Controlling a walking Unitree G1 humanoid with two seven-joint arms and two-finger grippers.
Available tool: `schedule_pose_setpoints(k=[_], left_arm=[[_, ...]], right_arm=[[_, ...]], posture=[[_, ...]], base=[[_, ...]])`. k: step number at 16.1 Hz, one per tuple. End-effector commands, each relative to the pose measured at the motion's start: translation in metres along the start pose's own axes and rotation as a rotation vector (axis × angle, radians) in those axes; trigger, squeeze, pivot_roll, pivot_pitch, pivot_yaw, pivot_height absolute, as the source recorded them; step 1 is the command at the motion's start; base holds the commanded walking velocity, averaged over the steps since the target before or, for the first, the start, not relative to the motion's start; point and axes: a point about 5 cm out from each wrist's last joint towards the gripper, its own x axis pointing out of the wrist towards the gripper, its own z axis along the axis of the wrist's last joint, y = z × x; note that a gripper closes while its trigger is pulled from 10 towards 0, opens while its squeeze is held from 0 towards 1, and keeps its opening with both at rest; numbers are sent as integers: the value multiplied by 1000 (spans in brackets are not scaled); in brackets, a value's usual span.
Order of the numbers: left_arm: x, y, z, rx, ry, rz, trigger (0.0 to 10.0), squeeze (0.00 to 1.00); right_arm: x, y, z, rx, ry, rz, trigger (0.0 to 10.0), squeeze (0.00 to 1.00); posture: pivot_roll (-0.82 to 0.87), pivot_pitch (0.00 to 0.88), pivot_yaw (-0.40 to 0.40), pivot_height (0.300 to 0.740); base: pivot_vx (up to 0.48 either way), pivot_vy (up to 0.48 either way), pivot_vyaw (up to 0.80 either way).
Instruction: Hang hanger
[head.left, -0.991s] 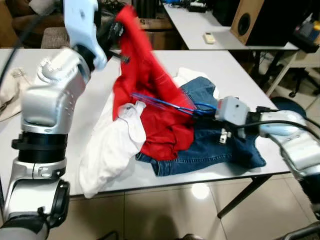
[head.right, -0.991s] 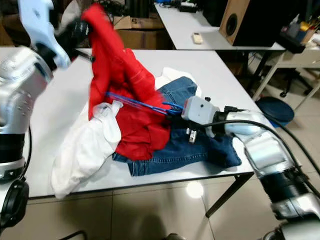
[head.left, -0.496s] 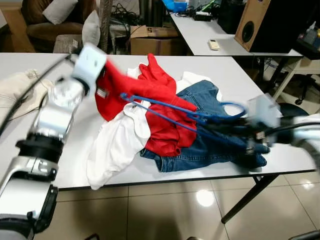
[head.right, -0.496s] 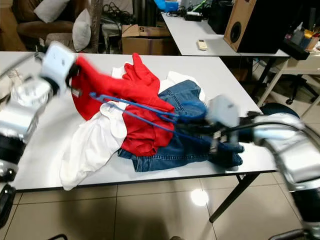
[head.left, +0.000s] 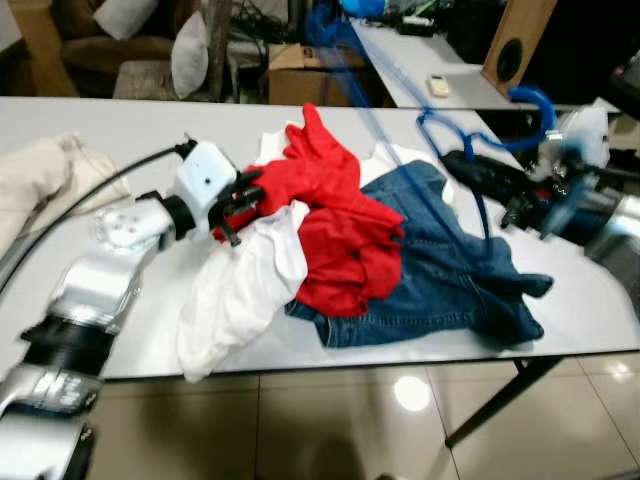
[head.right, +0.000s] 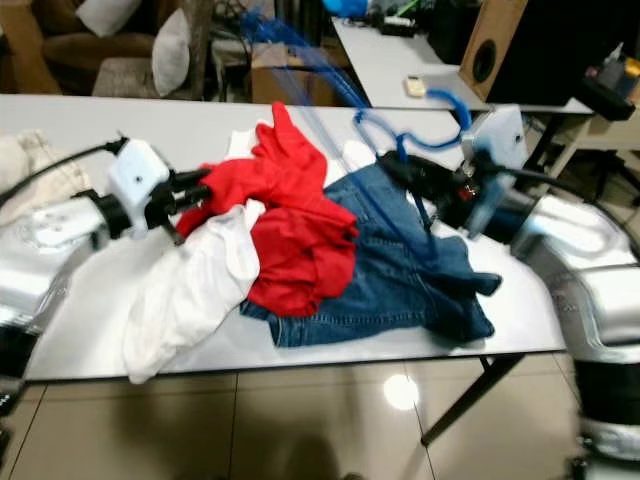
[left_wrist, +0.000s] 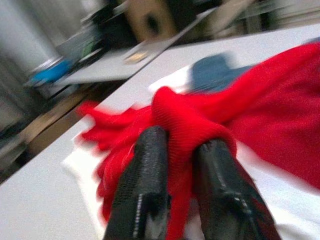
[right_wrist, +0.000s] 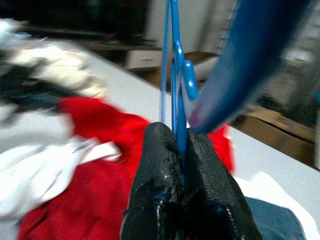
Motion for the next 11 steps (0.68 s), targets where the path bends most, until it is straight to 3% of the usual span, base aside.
schedule_pose_setpoints(k=[1,3,8,11], left_arm=[[-1,-6,12,-1,-41,-63,10000,1000],[-19,-9,25,-17,-30,-112,10000,1000],[-52,-32,43,-116,3,-308,10000,1000],[-55,-28,50,-148,-61,-234,10000,1000]], right_arm=[[-1,-6,0,-2,21,-115,10000,0],[12,-1,0,29,29,-254,10000,0],[28,19,5,184,-10,-332,10000,0],[36,32,8,209,-10,-387,10000,0]], posture=[[-48,0,-39,740],[-45,0,-44,740],[-33,0,-60,740],[-36,0,-58,740]], base=[[0,0,0],[0,0,0],[0,0,0],[0,0,0]])
